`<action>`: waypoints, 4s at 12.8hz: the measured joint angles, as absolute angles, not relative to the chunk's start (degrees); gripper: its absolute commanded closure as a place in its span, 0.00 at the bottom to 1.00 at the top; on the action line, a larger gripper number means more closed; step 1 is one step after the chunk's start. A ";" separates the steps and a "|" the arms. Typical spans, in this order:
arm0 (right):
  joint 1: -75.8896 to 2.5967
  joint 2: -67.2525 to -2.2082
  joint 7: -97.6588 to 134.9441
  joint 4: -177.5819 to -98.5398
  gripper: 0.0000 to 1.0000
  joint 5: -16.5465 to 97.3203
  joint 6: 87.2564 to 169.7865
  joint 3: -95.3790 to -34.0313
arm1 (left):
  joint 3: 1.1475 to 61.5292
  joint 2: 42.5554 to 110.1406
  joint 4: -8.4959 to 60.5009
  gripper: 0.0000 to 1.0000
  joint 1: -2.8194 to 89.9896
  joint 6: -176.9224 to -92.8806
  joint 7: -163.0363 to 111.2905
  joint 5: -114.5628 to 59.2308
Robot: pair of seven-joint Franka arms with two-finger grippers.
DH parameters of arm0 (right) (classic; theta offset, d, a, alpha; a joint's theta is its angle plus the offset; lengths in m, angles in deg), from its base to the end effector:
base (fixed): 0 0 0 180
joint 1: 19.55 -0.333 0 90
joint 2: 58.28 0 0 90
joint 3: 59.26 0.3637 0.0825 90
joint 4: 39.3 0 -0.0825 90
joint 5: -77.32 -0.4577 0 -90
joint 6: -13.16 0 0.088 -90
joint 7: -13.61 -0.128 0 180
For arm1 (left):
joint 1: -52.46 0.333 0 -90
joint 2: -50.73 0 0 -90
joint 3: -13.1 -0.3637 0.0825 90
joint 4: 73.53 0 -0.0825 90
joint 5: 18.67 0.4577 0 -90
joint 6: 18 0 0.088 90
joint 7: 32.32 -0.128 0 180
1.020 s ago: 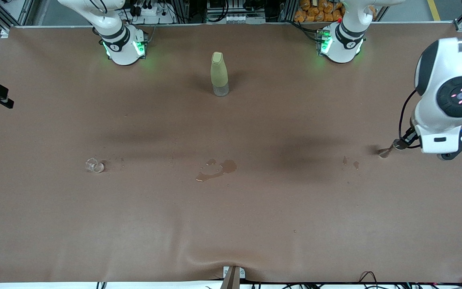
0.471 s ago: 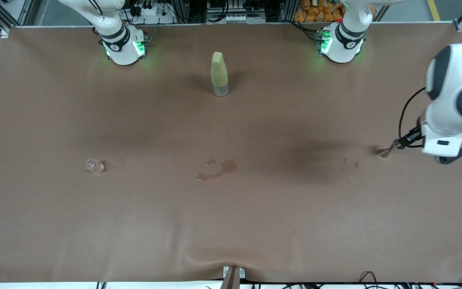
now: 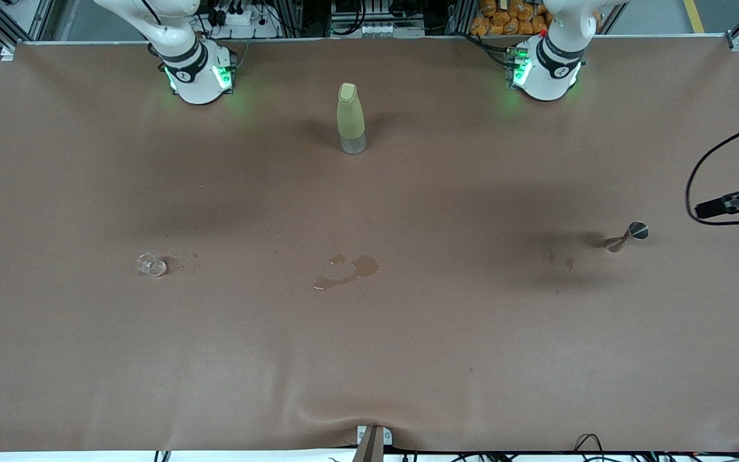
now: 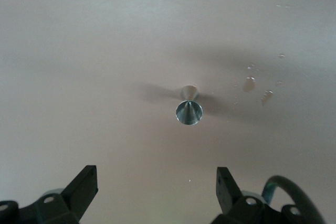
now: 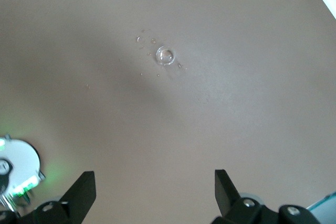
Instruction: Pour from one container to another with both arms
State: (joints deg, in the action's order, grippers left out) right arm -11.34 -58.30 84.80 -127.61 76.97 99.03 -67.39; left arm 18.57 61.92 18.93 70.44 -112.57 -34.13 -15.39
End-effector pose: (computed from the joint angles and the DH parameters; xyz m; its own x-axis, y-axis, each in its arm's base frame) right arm 0.5951 -0.1736 0.6612 0.5753 0.8179 -0.0078 0.8170 -0.5751 -0.0420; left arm 0.6637 0.1589 0.5063 0.9714 0.1774 -0.1581 0.1745 -0.9841 -0.0322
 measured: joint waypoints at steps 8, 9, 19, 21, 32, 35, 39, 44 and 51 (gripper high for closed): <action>-10.69 -58.19 112.75 -129.95 0.00 76.98 102.83 -68.24 | 18.36 67.54 18.82 0.00 86.07 -113.03 -80.88 -28.83; -10.67 -58.19 113.95 -130.25 0.00 76.98 103.09 -68.24 | 18.36 68.62 18.79 0.00 86.51 -113.11 -84.04 -29.22; -10.30 -57.44 116.89 -139.30 0.00 76.66 114.04 -68.23 | 18.62 77.46 17.03 0.00 89.25 -113.46 -108.15 -37.68; -10.29 -57.23 116.96 -139.87 0.00 76.57 115.32 -68.23 | 18.61 79.10 16.58 0.00 90.55 -113.46 -111.27 -39.78; -7.24 -47.64 132.31 -148.58 0.00 59.35 128.19 -68.27 | 19.10 94.35 15.40 0.00 94.24 -112.86 -137.39 -57.01; -6.46 -42.70 140.04 -148.67 0.00 50.69 129.04 -68.69 | 19.10 97.40 15.36 0.00 94.38 -112.05 -141.46 -59.24; -4.93 -36.80 149.39 -148.72 0.00 38.99 129.26 -68.89 | 19.14 100.21 15.28 0.00 94.40 -107.66 -145.49 -59.34; -2.75 -31.05 159.33 -148.72 0.00 26.91 128.50 -68.93 | 19.15 102.97 15.24 0.00 94.59 -104.07 -149.35 -62.62; 0.83 -22.31 169.57 -147.88 0.00 15.81 120.48 -68.99 | 19.36 103.59 15.14 0.00 94.52 -101.32 -152.20 -69.06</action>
State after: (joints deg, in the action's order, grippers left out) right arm 0.83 -22.31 169.57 -147.88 15.81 120.48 -68.99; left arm 19.36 103.59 15.14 94.52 -101.32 -152.20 -69.06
